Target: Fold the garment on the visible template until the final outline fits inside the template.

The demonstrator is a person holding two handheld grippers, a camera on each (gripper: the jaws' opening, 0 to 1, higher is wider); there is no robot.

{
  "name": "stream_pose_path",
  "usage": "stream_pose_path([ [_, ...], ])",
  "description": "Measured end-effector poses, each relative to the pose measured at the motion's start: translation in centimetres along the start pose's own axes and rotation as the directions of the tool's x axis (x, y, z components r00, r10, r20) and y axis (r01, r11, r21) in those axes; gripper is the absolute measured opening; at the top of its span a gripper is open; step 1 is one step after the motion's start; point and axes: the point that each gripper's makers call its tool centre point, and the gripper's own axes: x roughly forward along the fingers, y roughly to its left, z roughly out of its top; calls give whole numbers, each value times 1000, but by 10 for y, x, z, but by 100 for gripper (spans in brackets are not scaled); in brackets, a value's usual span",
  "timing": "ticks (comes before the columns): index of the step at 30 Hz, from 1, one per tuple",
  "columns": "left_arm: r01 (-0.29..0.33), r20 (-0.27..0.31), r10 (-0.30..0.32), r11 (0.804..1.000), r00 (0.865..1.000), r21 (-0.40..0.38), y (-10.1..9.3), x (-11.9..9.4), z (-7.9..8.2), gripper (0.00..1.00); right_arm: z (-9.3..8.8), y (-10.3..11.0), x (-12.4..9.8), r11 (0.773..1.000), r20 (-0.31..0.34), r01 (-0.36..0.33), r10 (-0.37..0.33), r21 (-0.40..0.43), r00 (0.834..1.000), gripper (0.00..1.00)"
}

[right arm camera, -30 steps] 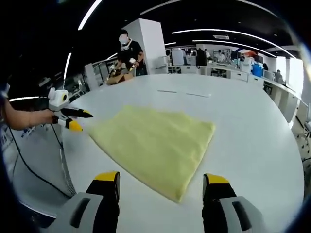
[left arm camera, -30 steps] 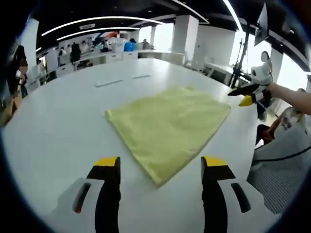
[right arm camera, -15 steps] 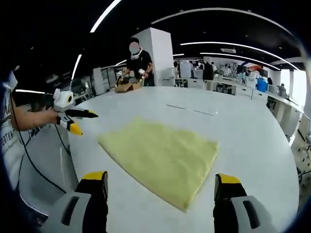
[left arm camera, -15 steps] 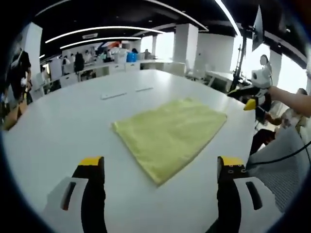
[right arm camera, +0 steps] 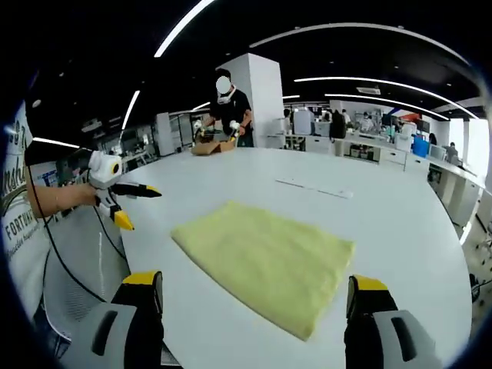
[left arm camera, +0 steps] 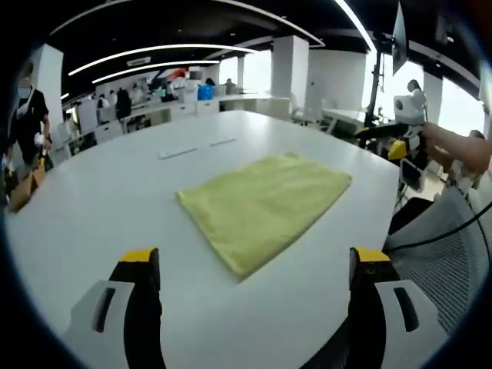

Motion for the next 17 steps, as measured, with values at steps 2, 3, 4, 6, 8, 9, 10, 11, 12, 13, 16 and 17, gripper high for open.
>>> stream_pose_path([
  [2,-6,4,6,1000,1000,-5,1,-1,0,99,-1,1,0,1000,0,0,0,6,1000,99],
  [3,-8,7,8,1000,1000,-11,1,-2,0,99,-3,1,0,1000,-3,2,-2,8,1000,99],
  [4,-8,8,8,1000,1000,-12,0,-3,0,99,-4,0,-1,1000,-8,5,-5,7,1000,99],
  [6,-7,2,7,1000,1000,-11,0,-3,-2,99,-6,-1,-1,1000,-12,8,-8,9,1000,99],
  [8,-9,-5,9,1000,1000,-7,0,-4,-3,99,-6,-1,-1,1000,-14,10,-10,11,1000,99],
  [9,-12,-5,12,1000,1000,-8,0,-4,-4,99,-6,-1,-2,1000,-13,13,-13,11,1000,99],
  [10,-12,-3,12,1000,1000,-12,0,-4,-4,99,-6,-1,-2,1000,-13,13,-13,12,1000,99],
  [11,-12,-3,12,1000,1000,-16,0,-4,-4,99,-7,-1,-2,1000,-16,11,-11,12,1000,99],
  [12,-11,-3,11,1000,1000,-19,-1,-4,-4,99,-7,-1,-2,1000,-17,11,-11,12,1000,98],
  [13,-11,-2,11,1000,1000,-19,-1,-4,-4,99,-8,-1,-3,1000,-20,13,-12,12,1000,98],
  [16,-7,-4,7,1000,1000,-20,-3,-3,-5,99,-10,-1,-3,1000,-25,13,-13,12,1000,98],
  [17,-7,-7,7,1000,1000,-20,-3,-3,-6,99,-10,-1,-3,1000,-27,12,-12,13,1000,98],
])
